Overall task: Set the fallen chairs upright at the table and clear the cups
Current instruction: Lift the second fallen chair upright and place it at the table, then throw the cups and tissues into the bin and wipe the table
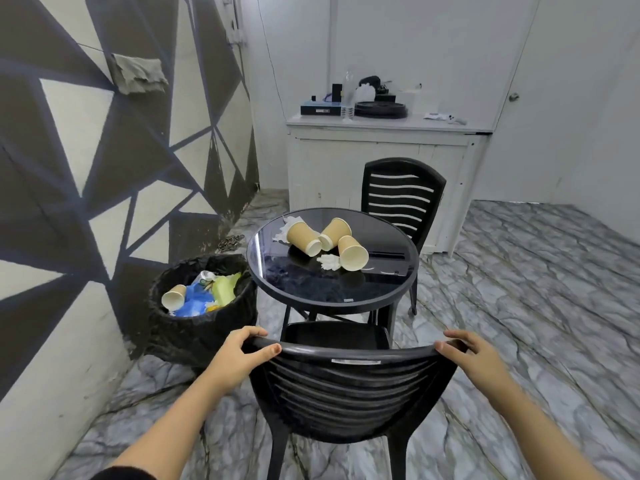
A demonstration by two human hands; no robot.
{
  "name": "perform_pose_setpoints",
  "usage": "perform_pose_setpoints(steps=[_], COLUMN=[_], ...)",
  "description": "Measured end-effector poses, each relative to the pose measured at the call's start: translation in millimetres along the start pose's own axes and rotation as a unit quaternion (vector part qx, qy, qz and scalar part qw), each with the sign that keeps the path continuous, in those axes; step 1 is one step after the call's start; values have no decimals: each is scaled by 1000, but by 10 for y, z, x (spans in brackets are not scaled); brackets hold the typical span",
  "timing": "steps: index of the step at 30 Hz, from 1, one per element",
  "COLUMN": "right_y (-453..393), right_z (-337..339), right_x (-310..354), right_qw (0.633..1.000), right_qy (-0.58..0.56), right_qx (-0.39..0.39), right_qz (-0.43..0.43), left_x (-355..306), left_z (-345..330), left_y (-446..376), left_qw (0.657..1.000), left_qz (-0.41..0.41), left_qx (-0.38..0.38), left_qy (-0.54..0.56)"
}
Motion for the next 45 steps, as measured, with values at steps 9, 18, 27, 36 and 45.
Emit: perform_pose_setpoints(steps=[9, 18, 27, 36, 45], right_y=[557, 1260, 1112, 173, -670], right_z=[-1563, -3009, -3751, -4203, -4519], right_x=[1120, 1700, 1901, 1912, 1355], right_qw=[955, 893, 860, 869, 866], right_qy=[180, 222, 271, 266, 317], right_qx=[167, 302, 349, 347, 354], right_qz=[168, 251, 256, 232, 158], left_x=[-268, -134, 34, 197, 714], left_z=[1152, 2140, 2729, 2903, 2547], left_y=[669, 1625, 1605, 536, -475], left_qw=[994, 980, 965, 970, 982], left_qz=[-17, 6, 45, 57, 94], left_qx=[-87, -178, -212, -177, -112], left_qy=[-58, -94, -146, -157, -117])
Point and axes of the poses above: each hand's wrist, its own y-axis away from the middle knuckle, its own z-axis out of the back of the hand, x = y × z, the point moved 5 cm from there along -y, towards the middle knuckle, and after that the axes turned 11 degrees about -y, right-handed, at the moved point
